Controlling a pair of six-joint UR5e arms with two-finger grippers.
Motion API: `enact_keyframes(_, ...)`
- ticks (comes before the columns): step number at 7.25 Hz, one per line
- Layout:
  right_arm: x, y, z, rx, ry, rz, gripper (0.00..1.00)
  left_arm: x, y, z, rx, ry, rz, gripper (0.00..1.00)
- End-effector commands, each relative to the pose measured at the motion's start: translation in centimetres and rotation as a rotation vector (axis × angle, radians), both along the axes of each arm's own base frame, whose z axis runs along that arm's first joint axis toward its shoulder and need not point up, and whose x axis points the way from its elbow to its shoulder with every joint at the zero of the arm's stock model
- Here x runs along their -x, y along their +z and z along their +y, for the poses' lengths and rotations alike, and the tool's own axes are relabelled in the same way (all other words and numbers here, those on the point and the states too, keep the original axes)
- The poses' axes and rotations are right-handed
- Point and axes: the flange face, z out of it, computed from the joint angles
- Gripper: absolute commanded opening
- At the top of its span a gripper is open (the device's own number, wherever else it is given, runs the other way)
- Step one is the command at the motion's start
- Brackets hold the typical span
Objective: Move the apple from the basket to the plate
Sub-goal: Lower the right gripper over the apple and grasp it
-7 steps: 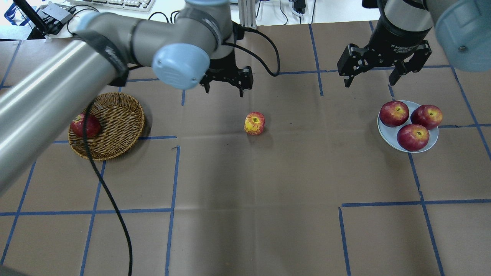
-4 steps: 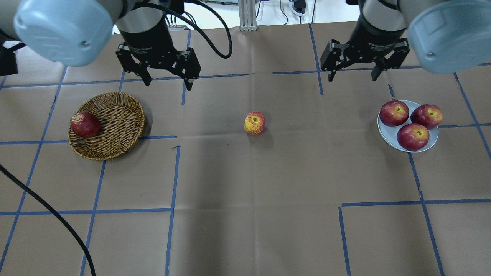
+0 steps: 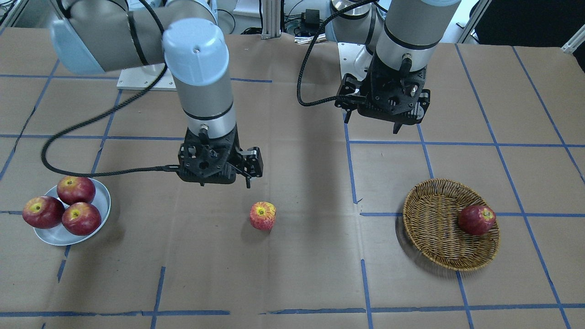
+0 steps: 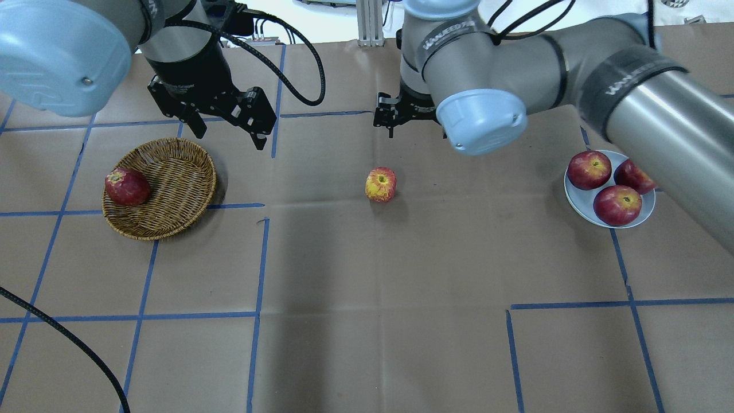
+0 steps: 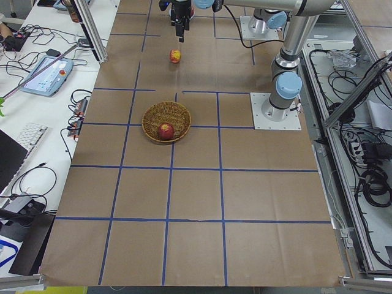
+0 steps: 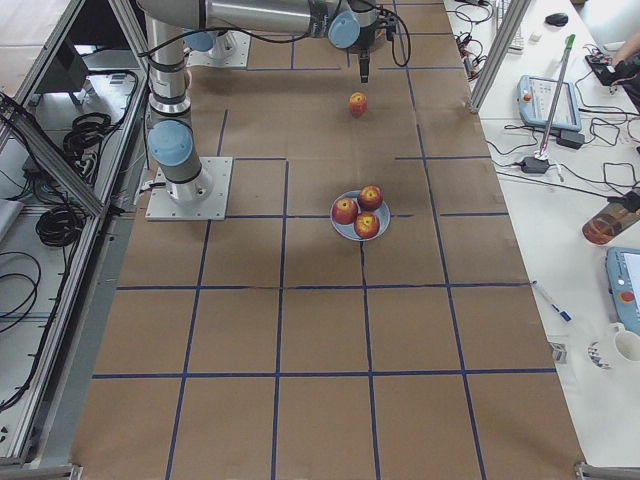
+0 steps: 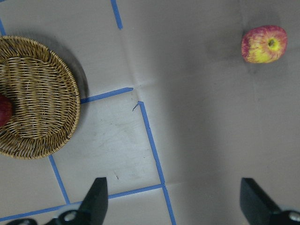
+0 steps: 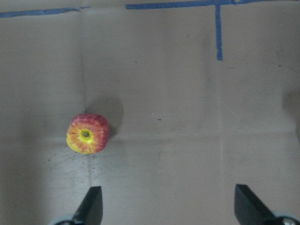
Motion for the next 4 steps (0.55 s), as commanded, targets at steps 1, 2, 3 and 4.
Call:
enact_keyframes(1,-4.0,-5.7,-0.9,0.026,0.013,-0.003,1.0,-1.3,0.1,0.5,0.026,0.011,0.0,0.98)
enact_keyframes(2,-5.2,-8.4,-1.3,0.018,-0.019,-0.01,1.0,-1.9,-0.6,1.1,0.014,0.02,-0.001,0.98)
enact_keyframes(3,-6.5,-11.1,-1.4,0.019,-0.009,-0.01,1.0,-2.6,-0.9,1.3,0.017,0.035,0.002,0.98)
enact_keyframes(4,-6.4,-13.6,-1.4,0.027,-0.004,0.029,1.0,-2.8,-0.9,1.4,0.015,0.028,0.002,0.98)
